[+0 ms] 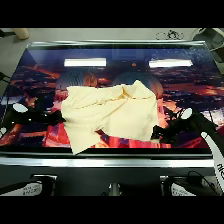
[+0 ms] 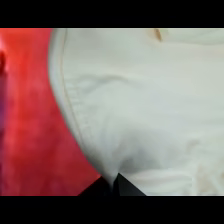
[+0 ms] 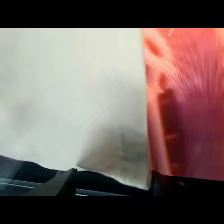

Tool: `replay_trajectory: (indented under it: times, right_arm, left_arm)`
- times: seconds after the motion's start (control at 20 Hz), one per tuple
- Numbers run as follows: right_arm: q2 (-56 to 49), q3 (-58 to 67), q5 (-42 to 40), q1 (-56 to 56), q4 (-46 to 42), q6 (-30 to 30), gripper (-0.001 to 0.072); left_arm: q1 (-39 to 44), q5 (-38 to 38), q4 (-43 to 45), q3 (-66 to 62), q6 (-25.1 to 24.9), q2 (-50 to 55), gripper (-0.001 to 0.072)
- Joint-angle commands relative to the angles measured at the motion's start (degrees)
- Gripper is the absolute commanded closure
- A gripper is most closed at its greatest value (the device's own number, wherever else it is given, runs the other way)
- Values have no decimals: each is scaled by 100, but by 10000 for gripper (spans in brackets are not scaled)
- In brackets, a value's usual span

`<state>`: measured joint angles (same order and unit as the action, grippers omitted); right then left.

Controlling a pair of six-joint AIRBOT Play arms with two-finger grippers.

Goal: Fold the shirts.

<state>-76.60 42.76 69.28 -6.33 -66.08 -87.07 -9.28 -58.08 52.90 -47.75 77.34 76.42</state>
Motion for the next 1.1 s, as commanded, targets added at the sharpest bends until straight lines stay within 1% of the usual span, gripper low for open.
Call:
replay_trajectory:
  times: [0.0,0.05,0.1,0.2,0.3,0.4,0.5,0.55,0.6,0.65,0.7,0.75,0.9,1.05]
  right_arm:
    - [-177,-153,-780,7,496,-35,420]
    - [-190,-144,-787,7,728,28,650]
    - [-160,-42,-660,7,861,201,689]
    - [208,527,-219,4,929,686,694]
    - [955,1696,-103,4,754,905,694]
    - [1858,3357,-544,4,223,876,693]
    - [2706,4937,-1379,4,-501,861,693]
    - [3095,5512,-1731,4,-774,793,693]
    - [3440,5888,-1950,4,-866,647,693]
    - [3700,6081,-2000,7,-857,557,693]
    - [3943,6126,-1956,4,-852,503,693]
    - [4096,6126,-1777,4,-881,463,692]
    - [4142,6126,-1058,4,-1373,107,692]
    - [3762,6126,-619,7,-1453,92,692]
  left_arm:
    - [7,-57,-2,-9,-2,-343,679]
    - [4,-85,-2,-33,-2,-431,679]
    - [-4,-186,0,-125,-4,-518,679]
    - [-72,-295,4,-629,-7,-922,681]
    - [-186,-243,2,-1790,-4,-1589,682]
    - [-376,-48,4,-3646,-2,-2223,681]
    - [-614,461,240,-5659,28,-2651,682]
    - [-702,684,535,-6535,155,-2809,682]
    - [-752,741,772,-7154,385,-2929,682]
    - [-752,734,813,-7538,625,-3042,682]
    - [-752,693,796,-7635,839,-3204,682]
    - [-752,566,802,-7600,927,-3366,682]
    - [-752,-76,1172,-7370,927,-3449,682]
    - [-748,-485,1335,-6819,922,-3272,682]
